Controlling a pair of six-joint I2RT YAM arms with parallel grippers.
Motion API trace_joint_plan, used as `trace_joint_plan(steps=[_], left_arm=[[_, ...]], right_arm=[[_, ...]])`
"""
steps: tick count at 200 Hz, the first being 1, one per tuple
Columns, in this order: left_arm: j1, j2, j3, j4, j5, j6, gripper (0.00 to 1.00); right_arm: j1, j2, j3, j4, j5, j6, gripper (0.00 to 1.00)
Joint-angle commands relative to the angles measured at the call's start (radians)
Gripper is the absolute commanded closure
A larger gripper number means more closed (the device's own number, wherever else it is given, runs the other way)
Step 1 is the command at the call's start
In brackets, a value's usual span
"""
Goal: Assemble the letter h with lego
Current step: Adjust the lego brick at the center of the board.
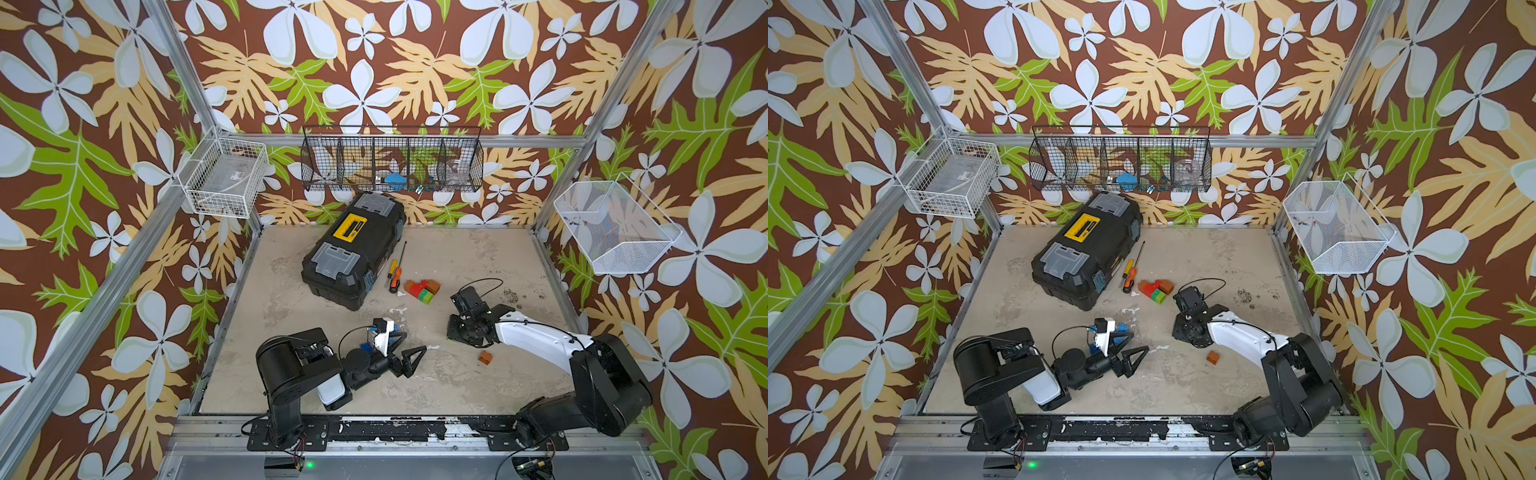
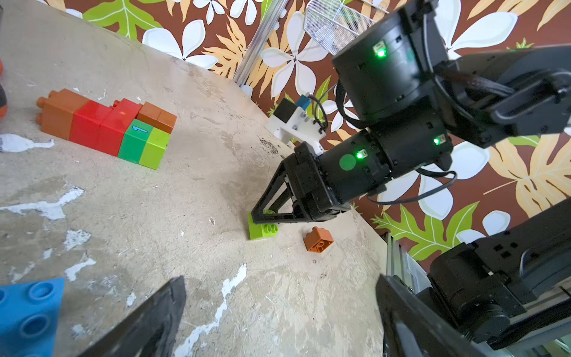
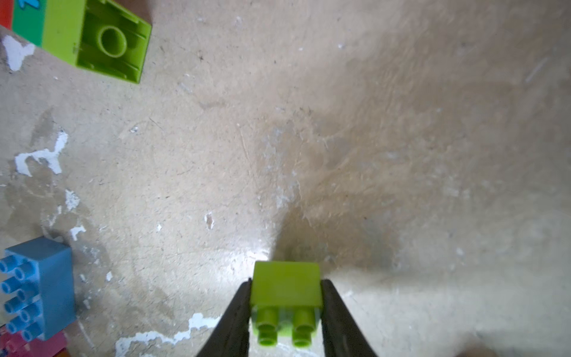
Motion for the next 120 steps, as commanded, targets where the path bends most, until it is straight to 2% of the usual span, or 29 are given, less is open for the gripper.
trace_joint_plan(steps=[1,31,59,76,107,120], left_arm=[[-0.001,0.004,0.006,0.015,0.022,0.05,0.0],[0.0,0.016,0.006,0.014,0.02,0.053,0.0],[0.0,0.015,0.008,0.014,0.034,0.06,0.0],[0.0,0.007,0.0,0.002,0.02,0.073,0.0],[-0.003,0.029,0.039,-0.053,0.059,0.062,0.0],[-0.002,0.033,0.04,-0.053,0.064,0.047,0.0]], right_arm=[[0.002,0.038,0.027,0.014,-0.003,-0.065,0.59],[0.0,0.066,0.079,0.014,-0.017,-0.084,0.48],[-0.002,-0.006,0.113,-0.079,0.058,-0.103,0.43],[-0.009,-0.108,0.065,-0.122,0.087,-0.059,0.43],[-0.016,-0.272,-0.029,-0.219,0.196,0.111,0.41],[-0.019,-0.318,-0.063,-0.238,0.197,0.141,0.41]])
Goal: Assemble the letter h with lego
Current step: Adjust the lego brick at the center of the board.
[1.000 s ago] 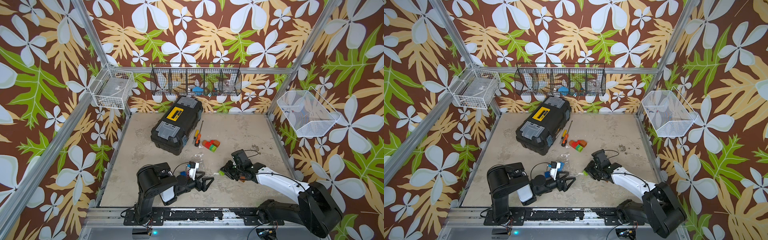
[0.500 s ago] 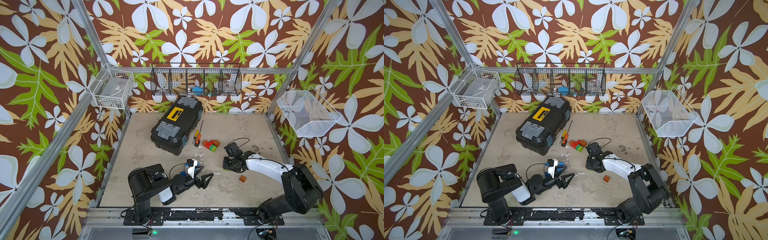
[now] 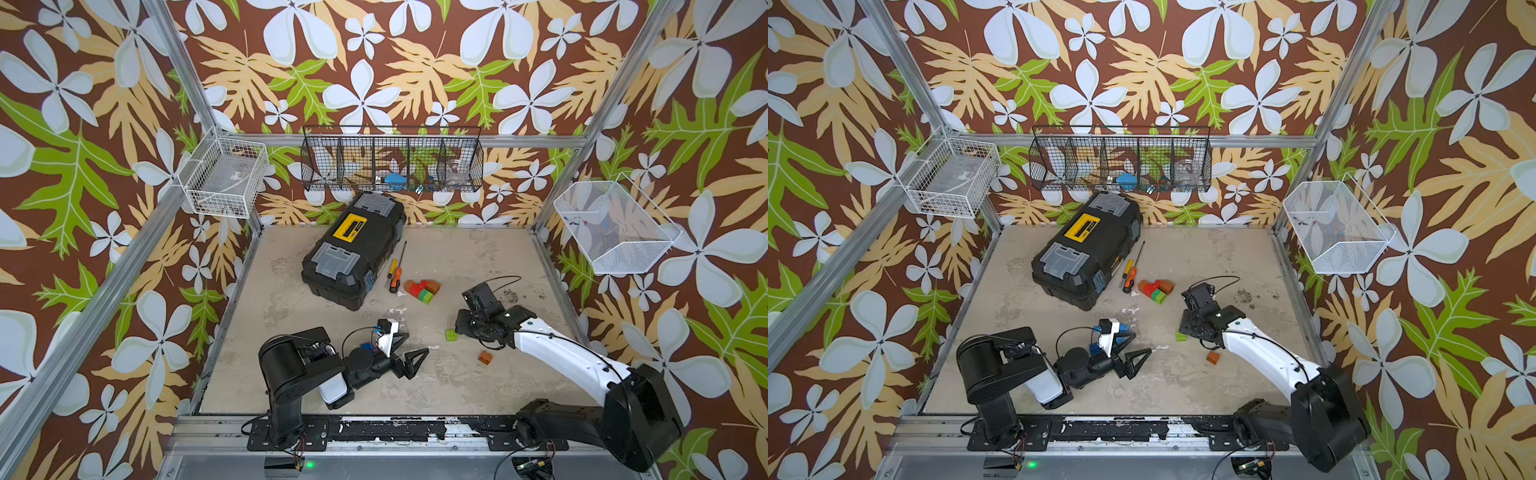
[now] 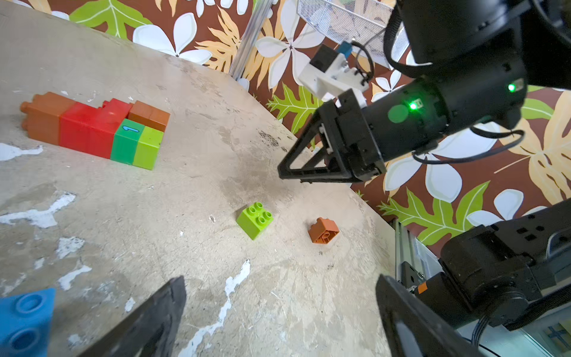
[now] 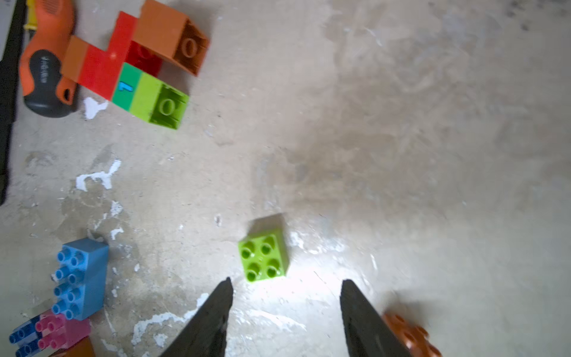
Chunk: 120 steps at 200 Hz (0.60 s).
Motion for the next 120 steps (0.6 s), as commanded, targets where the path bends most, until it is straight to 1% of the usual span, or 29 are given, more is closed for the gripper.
trace_joint_plan(steps=[1,28,48,79,99,120], left_arm=[[-0.001,0.009,0.008,-0.017,0.032,-0.008,0.0],[-0.003,0.0,0.008,-0.03,0.047,-0.014,0.0],[-0.004,-0.019,0.007,-0.071,0.008,-0.002,0.0],[-0.007,-0.033,0.03,-0.138,0.01,-0.004,0.0],[-0.006,-0.053,0.021,-0.166,-0.035,-0.003,0.0],[-0.007,-0.065,0.025,-0.192,-0.04,0.008,0.0]], right_arm=[[-0.003,-0.064,-0.044,-0.089,0.074,0.114,0.41],[-0.012,-0.096,-0.118,-0.076,0.036,0.14,0.37],[-0.023,-0.094,-0.161,-0.072,0.02,0.146,0.37],[-0.023,-0.096,-0.203,-0.068,0.047,0.151,0.36],[-0.023,-0.091,-0.216,-0.065,0.056,0.151,0.37],[-0.022,-0.079,-0.225,-0.069,0.064,0.152,0.37]])
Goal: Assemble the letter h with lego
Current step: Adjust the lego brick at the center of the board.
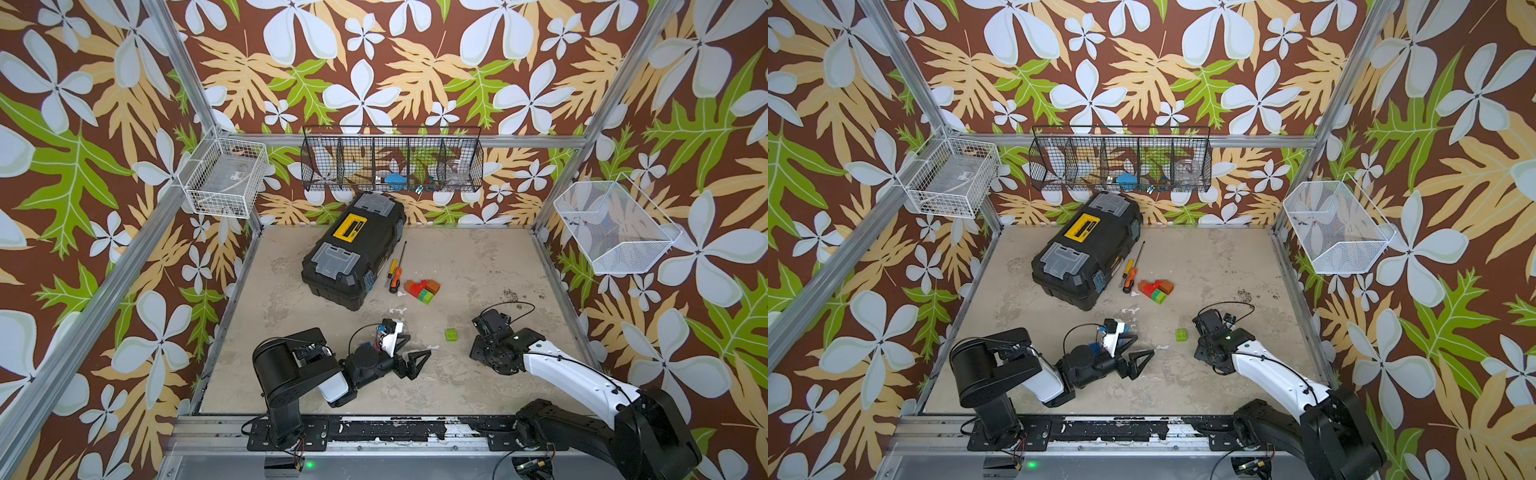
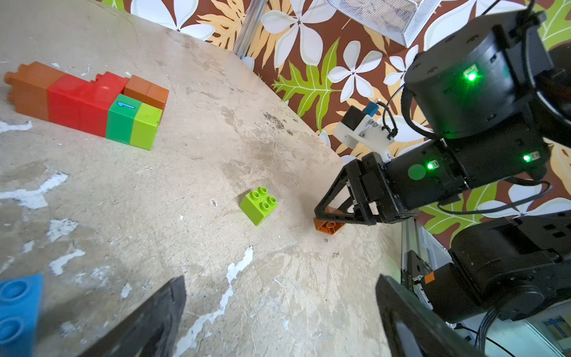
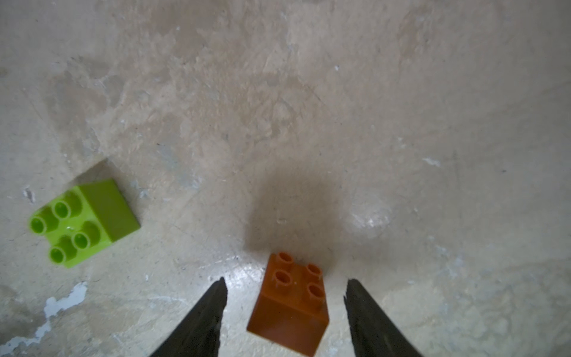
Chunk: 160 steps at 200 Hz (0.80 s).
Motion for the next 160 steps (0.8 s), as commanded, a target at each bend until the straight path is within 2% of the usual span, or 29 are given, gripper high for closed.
trace_joint_plan(steps=[1,36,64,101,111,134,160], left_arm=[[-0.001,-0.012,0.004,-0.042,-0.029,0.017,0.0],[0.0,-0.006,0.014,-0.052,-0.028,0.006,0.0],[-0.001,-0.004,0.01,-0.058,-0.043,0.01,0.0],[-0.001,-0.01,0.018,-0.076,-0.04,0.016,0.0],[-0.001,-0.014,0.016,-0.081,-0.052,0.014,0.0],[-0.002,-0.015,0.024,-0.092,-0.038,0.006,0.0],[0.0,-0.036,0.018,-0.098,-0.037,0.006,0.0]], right_arm=[[0.0,0.007,-0.008,-0.011,0.028,0.013,0.37],[-0.001,0.026,-0.052,0.058,-0.025,0.045,0.4],[0.001,0.043,-0.065,0.095,-0.027,0.042,0.5],[-0.001,0.021,-0.066,0.081,0.043,-0.006,0.54],[-0.001,0.011,-0.073,0.093,0.044,-0.015,0.58],[-0.001,0.018,-0.071,0.108,0.021,-0.038,0.6],[0.003,0.011,-0.091,0.188,-0.061,-0.132,0.65]])
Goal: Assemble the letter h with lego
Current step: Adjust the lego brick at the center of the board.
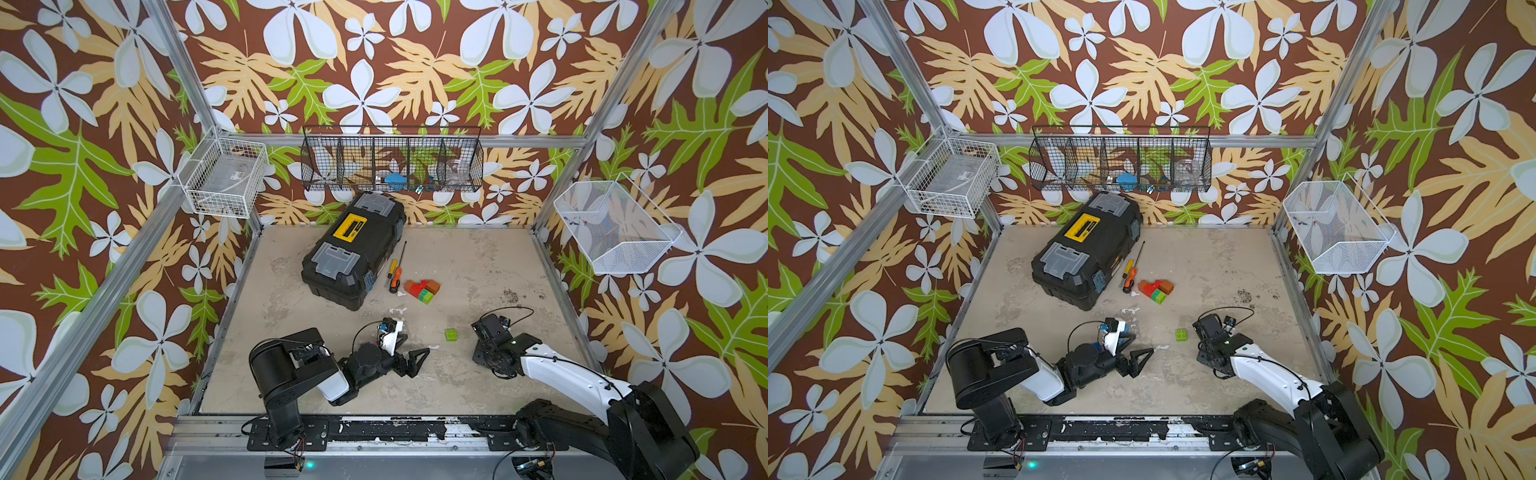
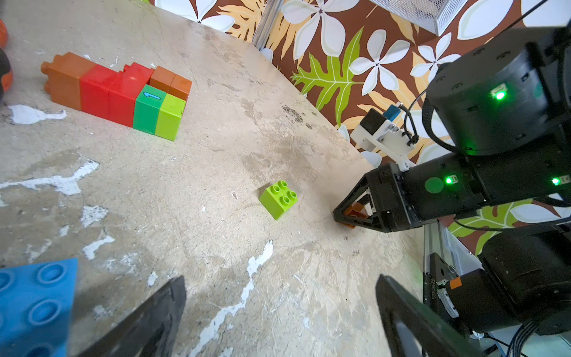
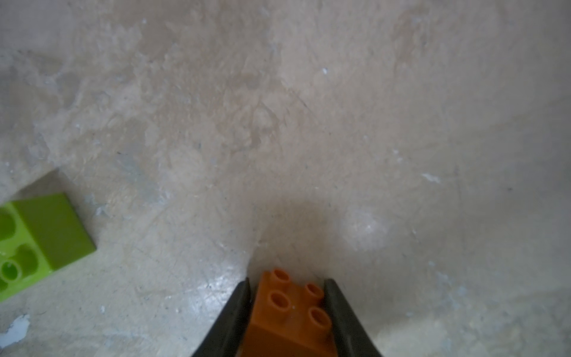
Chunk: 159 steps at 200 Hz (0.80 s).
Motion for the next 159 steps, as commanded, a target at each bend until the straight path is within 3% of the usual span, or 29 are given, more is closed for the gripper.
trace_joint_plan(steps=[1,46,85,103,128,143,159], left_arm=[[0.001,-0.025,-0.001,-0.013,0.004,0.003,0.0],[0.0,-0.16,0.047,-0.273,-0.036,-0.001,0.0],[0.01,-0.297,-0.012,-0.278,-0.03,-0.015,0.0],[0.013,-0.416,0.008,-0.479,-0.063,-0.163,0.0],[0.011,-0.65,0.028,-0.756,-0.156,-0.252,0.01],[0.023,-0.746,0.055,-0.87,-0.148,-0.217,0.03],[0.025,-0.734,0.121,-1.014,-0.123,-0.227,0.04]], right_arm=[[0.004,-0.003,-0.016,0.074,-0.089,-0.102,0.65],[0.126,-0.072,-0.012,0.242,-0.135,-0.339,0.65],[0.211,-0.122,0.001,0.391,-0.2,-0.541,0.63],[0.26,-0.174,-0.064,0.54,-0.199,-0.64,0.63],[0.349,-0.263,-0.172,0.787,-0.216,-0.783,0.64],[0.377,-0.291,-0.24,0.972,-0.289,-0.88,0.64],[0.416,-0.297,-0.299,1.167,-0.319,-1.023,0.64]])
